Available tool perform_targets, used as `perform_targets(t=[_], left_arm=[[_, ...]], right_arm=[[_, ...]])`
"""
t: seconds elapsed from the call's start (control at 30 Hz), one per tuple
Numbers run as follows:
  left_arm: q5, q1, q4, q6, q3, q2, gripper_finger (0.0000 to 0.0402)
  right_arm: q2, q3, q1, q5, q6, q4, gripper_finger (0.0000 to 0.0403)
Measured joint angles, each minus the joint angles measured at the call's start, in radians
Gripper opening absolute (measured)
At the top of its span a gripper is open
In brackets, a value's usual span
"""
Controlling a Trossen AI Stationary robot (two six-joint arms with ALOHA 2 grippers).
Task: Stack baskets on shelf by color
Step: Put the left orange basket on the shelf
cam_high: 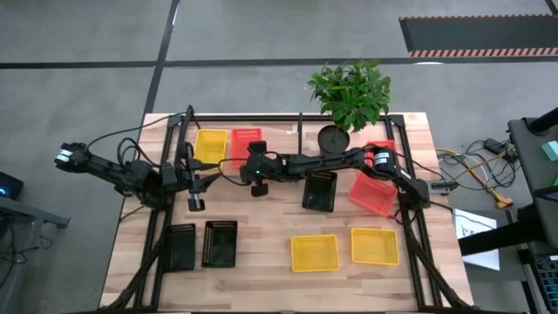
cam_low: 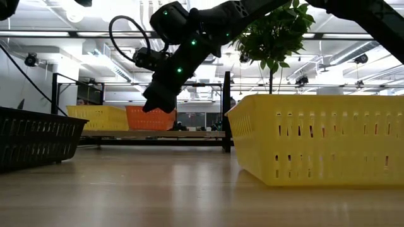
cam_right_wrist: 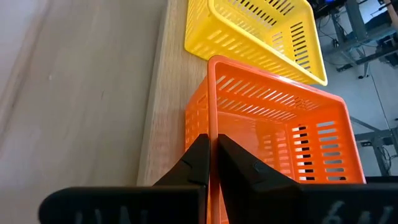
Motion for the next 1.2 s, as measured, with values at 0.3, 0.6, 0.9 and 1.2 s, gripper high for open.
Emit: perform_targets(t=[0.3, 0.6, 0.9, 1.2], left_arm=[[0.000, 0.000, 0.000, 0.000, 0.000, 0.000, 0.0084], [0.000, 0.000, 0.000, 0.000, 0.000, 0.000, 0.0084], [0.000, 0.000, -0.001, -0.002, 0.000, 0.000, 0.0084], [0.000, 0.000, -0.001, -0.003, 0.000, 0.016, 0.0084]], right_arm=[[0.000, 0.000, -0.006, 0.000, 0.056, 0.002, 0.0063], [-0.019, -0.001, 0.000, 0.003, 0.064, -0.017, 0.0118], [-0.081, -0.001, 0.018, 0.003, 0.116, -0.130, 0.0125], [-0.133, -0.001, 0.015, 0.063, 0.112, -0.206, 0.0099]])
